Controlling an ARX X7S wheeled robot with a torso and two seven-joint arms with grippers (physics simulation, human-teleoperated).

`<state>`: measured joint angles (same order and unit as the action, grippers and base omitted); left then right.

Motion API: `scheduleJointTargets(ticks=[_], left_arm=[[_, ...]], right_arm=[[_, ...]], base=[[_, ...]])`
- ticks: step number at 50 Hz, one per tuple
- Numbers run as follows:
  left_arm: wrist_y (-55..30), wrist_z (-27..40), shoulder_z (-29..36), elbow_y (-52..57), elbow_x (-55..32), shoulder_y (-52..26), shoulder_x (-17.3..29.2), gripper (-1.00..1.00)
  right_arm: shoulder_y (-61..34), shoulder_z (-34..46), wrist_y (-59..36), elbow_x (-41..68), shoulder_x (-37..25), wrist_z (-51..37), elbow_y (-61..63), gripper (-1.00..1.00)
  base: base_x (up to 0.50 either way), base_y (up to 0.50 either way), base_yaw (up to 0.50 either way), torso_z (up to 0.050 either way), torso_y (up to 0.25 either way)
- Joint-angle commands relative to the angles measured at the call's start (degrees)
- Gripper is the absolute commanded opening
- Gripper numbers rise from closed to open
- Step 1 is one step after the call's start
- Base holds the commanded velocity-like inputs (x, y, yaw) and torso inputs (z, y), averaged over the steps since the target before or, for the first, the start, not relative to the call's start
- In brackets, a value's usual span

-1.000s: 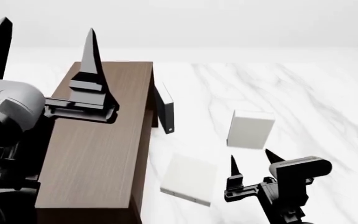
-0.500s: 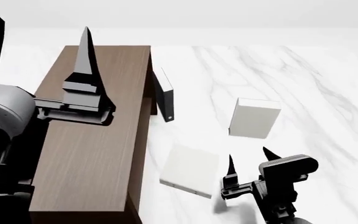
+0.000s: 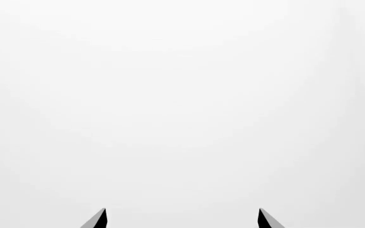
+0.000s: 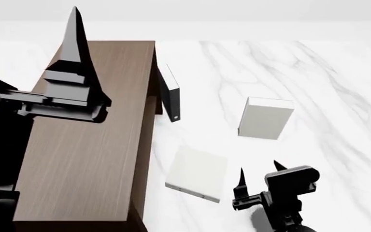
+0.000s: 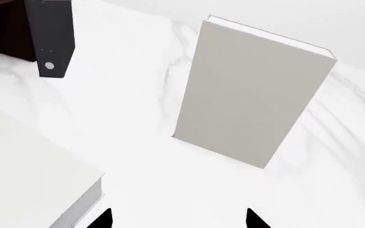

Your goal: Pick up the book on the right and place it under the cabinet shelf.

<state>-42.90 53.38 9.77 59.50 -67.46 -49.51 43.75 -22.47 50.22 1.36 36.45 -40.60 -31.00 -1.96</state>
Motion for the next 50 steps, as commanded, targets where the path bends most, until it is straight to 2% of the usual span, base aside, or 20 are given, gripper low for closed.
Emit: scheduleJointTargets(ticks=[1,8,19,50], left_arm=[[1.89,2.39,2.04,0.23,-2.53,-2.70,1.98,1.00],[3.27,4.12,4.27,0.22,-3.98,-5.12,3.58,1.00],[5.10,3.79,7.04,0.01,-1.73,-4.21,4.14,1.00],[9.95,3.38,11.16,-0.19,0.86,-2.88,7.00,1.00]], right_arm=[[0.48,0.04,1.33,-0.08,1.45,1.50,-4.08,1.00],[0.36,0.10,1.63,0.13,2.03,2.38,-4.97,1.00],[-0.34,0.73,0.78,-0.43,2.82,2.90,-5.72,1.00],[-2.43,1.60,-0.28,-1.00,8.79,6.08,-19.42,1.00]], base=[[0.00,0.00,0.00,0.000,0.000],[0.00,0.00,0.00,0.000,0.000],[0.00,0.00,0.00,0.000,0.000],[0.00,0.00,0.00,0.000,-0.001]])
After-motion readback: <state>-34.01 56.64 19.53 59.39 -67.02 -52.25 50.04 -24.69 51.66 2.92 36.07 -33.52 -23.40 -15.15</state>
